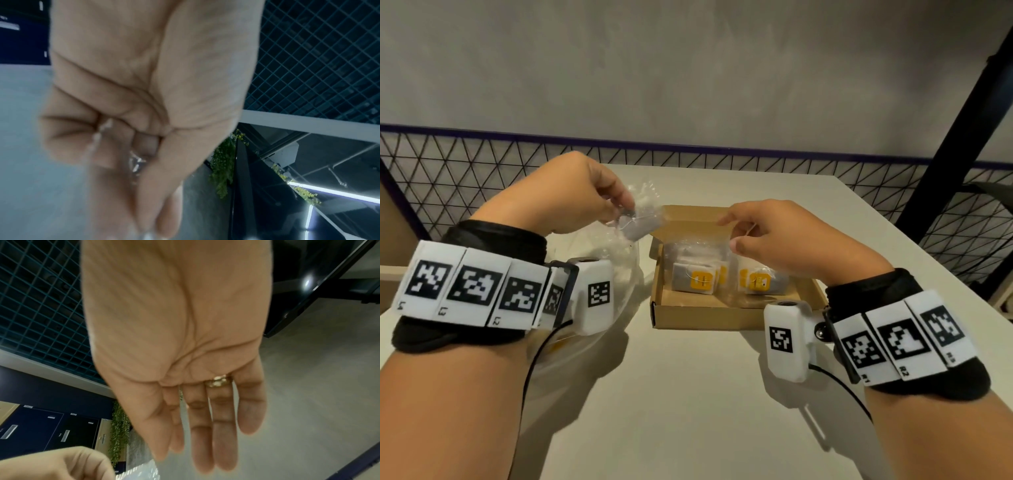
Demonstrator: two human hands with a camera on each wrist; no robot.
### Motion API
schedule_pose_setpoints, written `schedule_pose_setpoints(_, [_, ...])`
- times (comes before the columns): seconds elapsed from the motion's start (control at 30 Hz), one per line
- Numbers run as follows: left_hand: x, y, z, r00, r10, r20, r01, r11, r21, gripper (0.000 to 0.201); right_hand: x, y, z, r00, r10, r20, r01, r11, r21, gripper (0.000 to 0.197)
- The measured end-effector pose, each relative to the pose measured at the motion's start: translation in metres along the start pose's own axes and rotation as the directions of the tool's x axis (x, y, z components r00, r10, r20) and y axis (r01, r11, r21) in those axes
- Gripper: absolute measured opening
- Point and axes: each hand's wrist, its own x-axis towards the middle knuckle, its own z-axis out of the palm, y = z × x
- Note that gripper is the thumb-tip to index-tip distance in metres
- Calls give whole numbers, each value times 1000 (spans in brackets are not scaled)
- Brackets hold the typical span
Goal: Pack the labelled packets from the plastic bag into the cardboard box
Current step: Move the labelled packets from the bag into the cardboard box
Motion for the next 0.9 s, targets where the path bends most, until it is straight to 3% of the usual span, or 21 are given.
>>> schedule_pose_setpoints(0.13, [-5, 16, 5, 997, 72, -3, -70, 960, -272, 10, 0, -3, 1, 992, -105, -71, 106, 994, 7, 69])
schedule_pose_setpoints(0.2, [-8, 24, 8, 994, 101, 36, -79, 915, -395, 11, -1, -7, 2, 982, -159, -106, 161, 987, 12, 74])
schedule_pose_setpoints(0.37, [-11, 35, 16, 974, 173, 145, -62, 825, -562, 15, 2, -15, 4, 909, -223, -353, 265, 961, 76, 30])
schedule_pose_setpoints(0.43, [-9, 35, 18, 974, 167, 154, -55, 831, -554, 14, 2, -13, 2, 884, -220, -413, 274, 959, 77, 25])
schedule_pose_setpoints(0.6, [3, 23, 27, 991, 71, 117, -27, 940, -341, 12, 4, -1, -5, 926, -178, -333, 191, 981, 8, 24])
schedule_pose_setpoints(0.7, [10, 6, 34, 985, -31, 171, 39, 998, -44, 16, 1, 2, -6, 936, -132, -327, 167, 983, 82, 22])
schedule_pose_setpoints(0.8, [15, -6, 39, 965, -169, 203, 112, 957, 267, 26, -1, 6, -8, 943, -95, -319, 135, 985, 106, 16])
schedule_pose_setpoints(0.9, [18, -10, 44, 935, -247, 253, 99, 871, 482, 30, -1, 6, -11, 949, -57, -310, 103, 986, 134, 8])
